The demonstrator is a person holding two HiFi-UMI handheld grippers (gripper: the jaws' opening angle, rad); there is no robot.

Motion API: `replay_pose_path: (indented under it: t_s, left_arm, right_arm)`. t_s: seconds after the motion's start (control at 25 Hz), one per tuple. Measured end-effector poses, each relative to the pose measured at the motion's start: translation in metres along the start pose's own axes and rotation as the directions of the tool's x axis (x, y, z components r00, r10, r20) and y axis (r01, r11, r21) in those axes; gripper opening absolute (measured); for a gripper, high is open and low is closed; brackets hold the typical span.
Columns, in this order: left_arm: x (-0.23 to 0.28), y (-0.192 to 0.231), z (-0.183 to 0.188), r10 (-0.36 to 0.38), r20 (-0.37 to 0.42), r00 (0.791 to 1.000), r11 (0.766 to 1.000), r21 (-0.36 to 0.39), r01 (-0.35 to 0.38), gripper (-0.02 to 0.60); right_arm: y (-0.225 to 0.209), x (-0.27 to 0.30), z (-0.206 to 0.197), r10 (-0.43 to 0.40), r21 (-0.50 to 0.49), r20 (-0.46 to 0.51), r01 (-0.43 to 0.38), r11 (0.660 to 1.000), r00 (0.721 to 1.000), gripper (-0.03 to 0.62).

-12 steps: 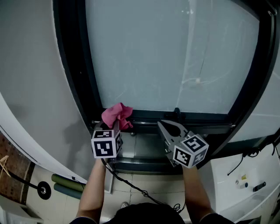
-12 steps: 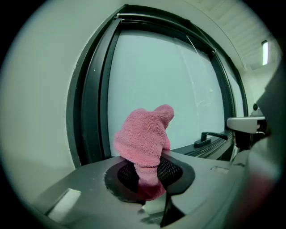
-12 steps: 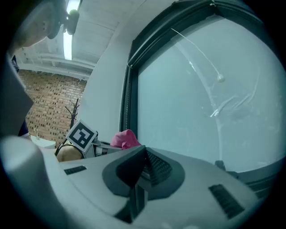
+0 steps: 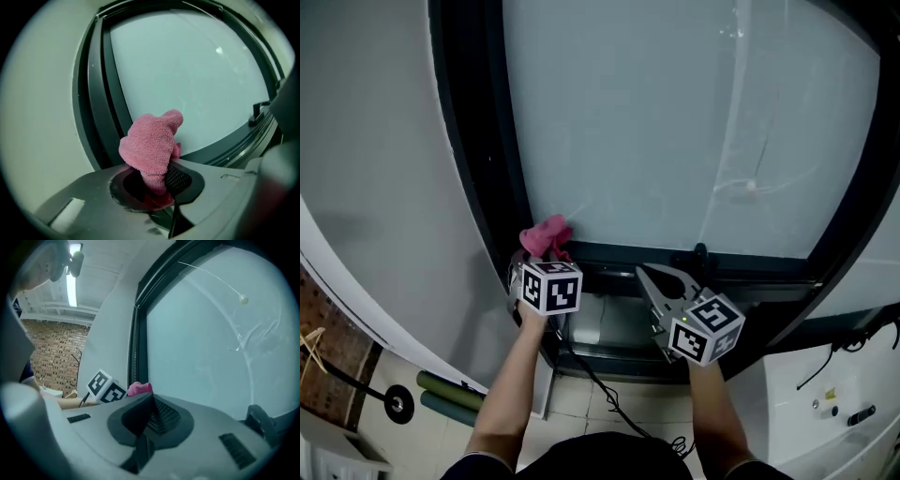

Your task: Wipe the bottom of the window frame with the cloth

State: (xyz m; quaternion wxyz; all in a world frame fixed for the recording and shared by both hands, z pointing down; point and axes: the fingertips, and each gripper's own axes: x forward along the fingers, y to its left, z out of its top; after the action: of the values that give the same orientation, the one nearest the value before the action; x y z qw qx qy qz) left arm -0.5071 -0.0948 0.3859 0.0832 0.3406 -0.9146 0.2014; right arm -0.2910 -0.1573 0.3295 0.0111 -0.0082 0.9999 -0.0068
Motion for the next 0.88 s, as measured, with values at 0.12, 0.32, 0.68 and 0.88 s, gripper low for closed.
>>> replay_pose_path:
  t_s: [0.12, 0.32, 0.68, 0.88]
  left_arm:
    - [0.017, 0.002, -0.020, 0.047, -0.077, 0.996, 0.999, 0.026, -0.045, 0.083]
    - [0.031, -0.004, -0.029, 0.030, -0.135, 0.990, 1.000, 0.008, -0.030, 0.083]
    - [0.036, -0.018, -0.026, -0.041, -0.162, 0.986, 0.998, 0.043, 0.049, 0.081]
    - [0.030, -0.054, -0.015, -0.134, -0.149, 0.980, 0.988, 0.052, 0.143, 0.081]
  right_arm:
    - [-0.001, 0.001, -0.001, 0.002, -0.003, -0.002, -0.002, 1.000, 1.000, 0.000]
    - [-0.010, -0.004, -0.001, -0.013, 0.000, 0.002, 0.013, 1.000, 1.000, 0.000]
    - [-0.022, -0.021, -0.003, -0.048, 0.006, -0.014, 0.048, 0.999, 0.999, 0.000]
    - [-0.028, -0.035, -0.002, -0.070, 0.003, -0.018, 0.070, 0.998, 0.997, 0.000]
